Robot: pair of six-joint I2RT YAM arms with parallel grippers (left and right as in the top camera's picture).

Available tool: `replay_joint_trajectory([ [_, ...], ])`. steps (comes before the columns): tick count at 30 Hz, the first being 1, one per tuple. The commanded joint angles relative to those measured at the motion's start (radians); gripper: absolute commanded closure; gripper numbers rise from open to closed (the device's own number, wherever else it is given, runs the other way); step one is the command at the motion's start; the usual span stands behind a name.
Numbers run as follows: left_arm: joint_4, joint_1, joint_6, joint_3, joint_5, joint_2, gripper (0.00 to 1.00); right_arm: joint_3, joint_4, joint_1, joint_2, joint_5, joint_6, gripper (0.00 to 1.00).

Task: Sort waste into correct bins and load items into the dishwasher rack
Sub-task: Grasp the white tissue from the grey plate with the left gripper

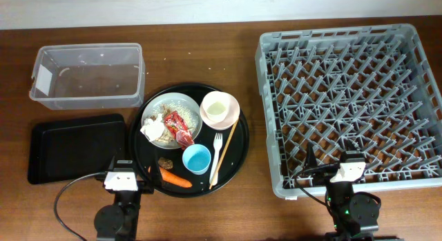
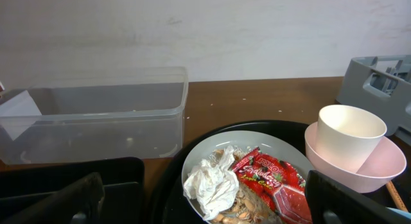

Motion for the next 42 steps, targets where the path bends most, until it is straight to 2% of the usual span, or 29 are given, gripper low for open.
replay_joint_trajectory([
  [1, 0.001, 0.004, 0.015, -0.007, 0.015, -0.008, 0.01, -0.006, -0.005, 0.005, -0.006, -0.002, -0.007, 0.01],
  [18, 0.002, 0.005, 0.015, -0.007, 0.004, -0.006, 0.01, -0.006, 0.000, 0.005, -0.006, -0.021, -0.002, 0.01],
  [20, -0.006, 0.005, 0.011, -0.004, 0.051, 0.007, 0.01, -0.004, -0.005, 0.005, -0.006, -0.052, 0.101, 0.01],
  [22, -0.074, 0.005, -0.047, 0.037, 0.121, 0.039, 0.01, 0.054, -0.111, 0.005, -0.004, -0.066, 0.122, 0.01],
  [23, -0.145, 0.005, -0.087, 0.096, 0.164, 0.060, 0.01, 0.123, -0.207, 0.005, 0.013, -0.066, 0.122, 0.01],
  [25, -0.284, 0.005, -0.087, 0.248, 0.168, 0.126, 0.01, 0.239, -0.307, 0.005, 0.086, -0.067, 0.123, 0.01],
  [28, -0.441, 0.005, -0.086, 0.473, 0.164, 0.339, 0.01, 0.485, -0.486, 0.005, 0.316, -0.071, 0.122, 0.01],
  [32, -0.662, 0.005, -0.080, 0.800, 0.164, 0.820, 0.01, 0.858, -0.873, 0.005, 0.669, -0.089, 0.122, 0.01],
  [34, -0.856, 0.005, -0.009, 1.049, 0.164, 1.087, 0.01, 0.937, -0.964, 0.005, 0.769, -0.102, 0.122, 0.01],
  [35, -0.901, 0.005, -0.009, 1.127, 0.163, 1.177, 0.01, 0.938, -0.978, 0.005, 0.794, -0.071, 0.122, 0.01],
  [38, -0.816, 0.006, -0.019, 1.169, 0.153, 1.369, 0.01, 0.938, -1.030, 0.004, 0.858, 0.067, 0.153, 0.01],
  [42, -0.765, 0.086, -0.068, 1.169, 0.127, 1.575, 0.01, 0.938, -1.030, 0.004, 0.909, 0.074, 0.153, 0.01],
])
